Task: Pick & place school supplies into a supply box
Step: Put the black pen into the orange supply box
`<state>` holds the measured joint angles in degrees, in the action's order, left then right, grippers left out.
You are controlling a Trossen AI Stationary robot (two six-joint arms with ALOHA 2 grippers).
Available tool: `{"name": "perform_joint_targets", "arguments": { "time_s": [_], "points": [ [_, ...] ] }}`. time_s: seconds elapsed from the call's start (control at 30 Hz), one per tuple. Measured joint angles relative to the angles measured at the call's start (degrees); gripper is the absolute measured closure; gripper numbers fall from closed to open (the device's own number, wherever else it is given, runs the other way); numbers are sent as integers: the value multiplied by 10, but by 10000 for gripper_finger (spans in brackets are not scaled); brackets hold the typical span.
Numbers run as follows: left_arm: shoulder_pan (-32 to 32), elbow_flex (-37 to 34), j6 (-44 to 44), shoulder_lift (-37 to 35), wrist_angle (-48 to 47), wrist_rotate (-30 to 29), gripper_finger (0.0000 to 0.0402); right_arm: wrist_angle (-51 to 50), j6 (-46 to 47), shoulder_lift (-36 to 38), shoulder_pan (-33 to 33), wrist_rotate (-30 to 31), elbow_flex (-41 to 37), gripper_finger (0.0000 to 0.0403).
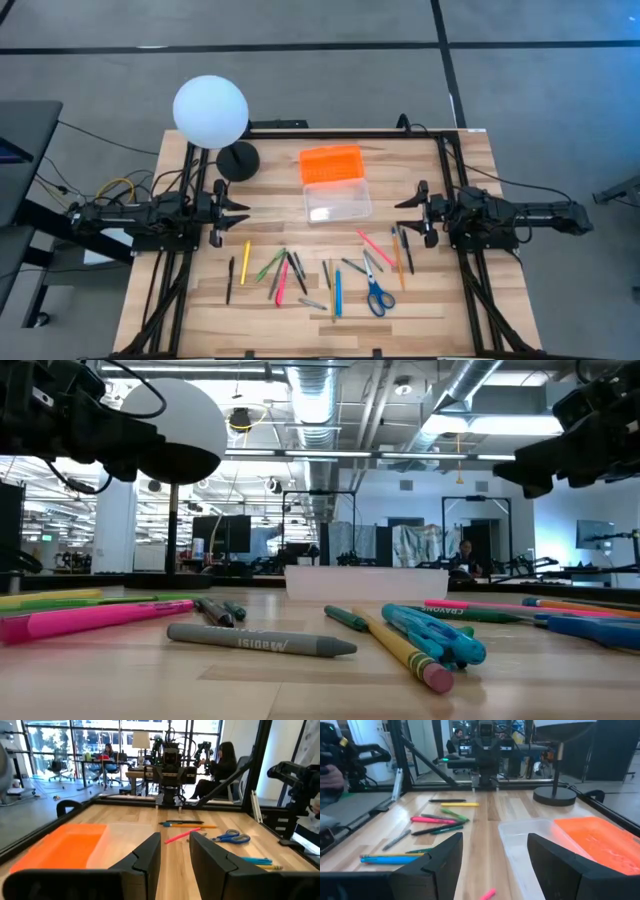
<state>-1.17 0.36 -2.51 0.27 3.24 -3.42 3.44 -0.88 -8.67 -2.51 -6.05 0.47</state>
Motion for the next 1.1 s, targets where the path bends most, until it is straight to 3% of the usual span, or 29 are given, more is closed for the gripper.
{"name": "perform_joint_targets", "arguments": {
  "time_s": [0.2,0.4,0.7,1.1],
  "points": [
    [0,0,17,0,0,-27,304,2,99,0,7,0,0,187],
    [0,0,13,0,13,-77,304,26,45,0,-2,21,0,187],
    [0,0,137,0,165,-15,304,250,13,1,-18,64,0,187],
    [0,0,188,0,302,50,304,257,38,1,-18,85,0,187]
  ]
}}
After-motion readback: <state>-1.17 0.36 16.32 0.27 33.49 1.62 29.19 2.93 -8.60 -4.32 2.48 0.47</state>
